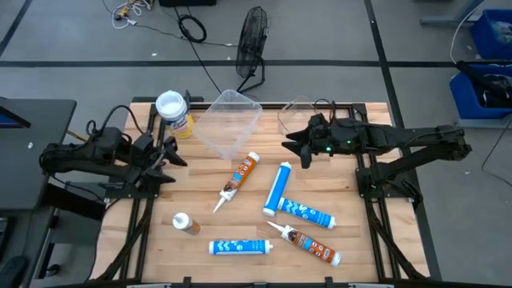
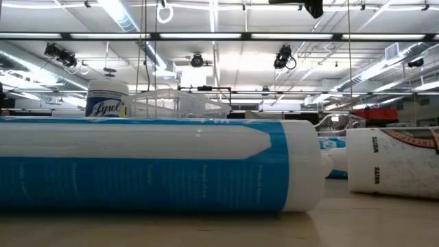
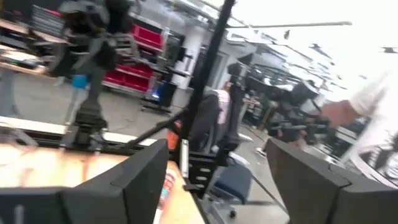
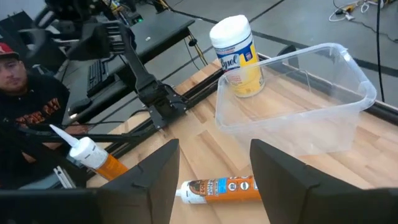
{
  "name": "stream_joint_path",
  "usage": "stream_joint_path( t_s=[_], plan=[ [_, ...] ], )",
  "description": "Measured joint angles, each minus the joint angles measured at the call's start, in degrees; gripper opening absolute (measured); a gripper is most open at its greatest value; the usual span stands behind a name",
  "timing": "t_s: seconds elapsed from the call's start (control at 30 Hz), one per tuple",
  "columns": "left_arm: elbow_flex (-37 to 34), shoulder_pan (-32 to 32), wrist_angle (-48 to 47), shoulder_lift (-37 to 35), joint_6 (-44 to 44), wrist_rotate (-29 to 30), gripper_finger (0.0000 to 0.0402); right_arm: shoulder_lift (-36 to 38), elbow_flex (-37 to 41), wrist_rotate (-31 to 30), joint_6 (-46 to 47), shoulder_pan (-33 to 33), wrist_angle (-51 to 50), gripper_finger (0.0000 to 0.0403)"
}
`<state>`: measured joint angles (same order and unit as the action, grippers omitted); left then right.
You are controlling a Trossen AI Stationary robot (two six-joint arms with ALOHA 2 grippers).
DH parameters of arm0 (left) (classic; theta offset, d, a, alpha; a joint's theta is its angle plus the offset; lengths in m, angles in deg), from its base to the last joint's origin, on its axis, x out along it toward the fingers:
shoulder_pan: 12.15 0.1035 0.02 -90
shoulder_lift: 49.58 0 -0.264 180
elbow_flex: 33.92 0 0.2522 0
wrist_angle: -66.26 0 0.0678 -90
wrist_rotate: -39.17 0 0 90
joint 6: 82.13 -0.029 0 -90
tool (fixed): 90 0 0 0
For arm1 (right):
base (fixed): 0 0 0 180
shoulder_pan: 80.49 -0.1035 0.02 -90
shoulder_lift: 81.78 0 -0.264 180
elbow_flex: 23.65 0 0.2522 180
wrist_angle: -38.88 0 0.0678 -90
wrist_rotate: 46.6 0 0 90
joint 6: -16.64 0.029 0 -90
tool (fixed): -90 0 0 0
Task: Pick & place silicon tubes, Sealant and Lysol wipes
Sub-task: Put the left brown sealant into the white transparent bin
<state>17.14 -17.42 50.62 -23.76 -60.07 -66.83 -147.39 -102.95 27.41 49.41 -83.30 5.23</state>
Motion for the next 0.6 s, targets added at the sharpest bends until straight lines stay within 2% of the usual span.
stream_joint_path(
  t_s=[0.1, 0.23, 0.4, 0.6],
  plan=[
    [0.00, -1.86, -2.06, 0.00, -0.47, -0.44, 0.0306, -1.75, 0.00, 0.20, 0.05, 0.00, 1.53, 0.0201],
    [0.00, -4.31, -5.92, 0.00, 0.15, -2.06, 0.0310, -3.55, 0.02, 0.50, 2.01, 0.00, 3.52, 0.0201],
    [0.00, -7.78, -11.69, -0.07, 0.93, -2.28, 0.0292, -4.37, 0.02, 0.57, 3.59, -0.02, 4.57, 0.0201],
    [-0.02, -12.07, -13.27, -0.09, 3.06, -2.27, 0.0267, -4.36, 0.02, 0.55, 4.48, 0.00, 4.82, 0.0201]
  ],
)
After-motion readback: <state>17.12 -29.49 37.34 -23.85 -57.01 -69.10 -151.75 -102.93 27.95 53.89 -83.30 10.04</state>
